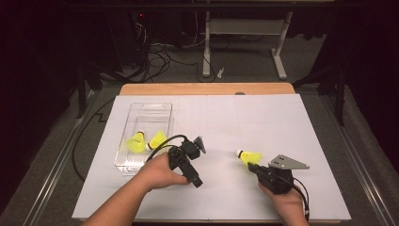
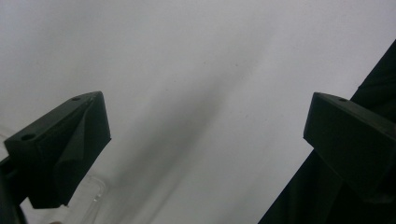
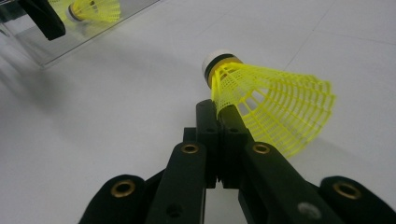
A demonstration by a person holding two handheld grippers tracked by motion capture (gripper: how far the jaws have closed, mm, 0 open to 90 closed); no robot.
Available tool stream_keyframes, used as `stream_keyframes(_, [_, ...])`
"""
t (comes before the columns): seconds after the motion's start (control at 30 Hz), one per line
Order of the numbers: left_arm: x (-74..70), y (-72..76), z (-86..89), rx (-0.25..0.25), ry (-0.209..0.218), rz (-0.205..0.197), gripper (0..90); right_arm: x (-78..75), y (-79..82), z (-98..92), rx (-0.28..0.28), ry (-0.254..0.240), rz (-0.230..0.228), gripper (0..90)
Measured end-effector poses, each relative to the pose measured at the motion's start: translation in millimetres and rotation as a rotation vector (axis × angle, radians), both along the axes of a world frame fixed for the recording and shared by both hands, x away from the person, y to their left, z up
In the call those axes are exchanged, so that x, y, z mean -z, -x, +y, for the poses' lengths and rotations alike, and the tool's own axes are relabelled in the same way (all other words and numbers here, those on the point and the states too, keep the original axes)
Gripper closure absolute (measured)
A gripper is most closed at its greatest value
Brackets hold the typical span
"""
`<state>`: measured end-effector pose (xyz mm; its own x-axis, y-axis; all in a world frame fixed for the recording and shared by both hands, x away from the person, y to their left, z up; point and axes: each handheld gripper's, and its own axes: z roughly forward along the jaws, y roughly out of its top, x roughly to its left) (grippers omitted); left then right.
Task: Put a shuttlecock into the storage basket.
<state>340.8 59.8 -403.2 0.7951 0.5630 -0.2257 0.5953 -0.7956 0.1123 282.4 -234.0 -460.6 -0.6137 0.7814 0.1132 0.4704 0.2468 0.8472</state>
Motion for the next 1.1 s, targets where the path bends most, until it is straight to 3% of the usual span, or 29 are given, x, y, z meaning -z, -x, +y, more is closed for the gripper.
stream_keyframes(0.4, [1.1,4.7,0.7,0.017,-0.002,-0.009,0.8,3.5,3.0,5.9,-0.096,0.052,-0.001,90.0])
stream_keyframes(0.8, [6.1,8.9,-2.9,0.052,-0.011,-0.018,0.9,0.7,6.6,10.7,-0.155,0.061,-0.015,90.0])
stream_keyframes(1.1, [6.5,12.0,-2.8,0.087,-0.026,-0.017,3.4,-3.2,10.4,20.3,-0.248,0.080,-0.036,90.0])
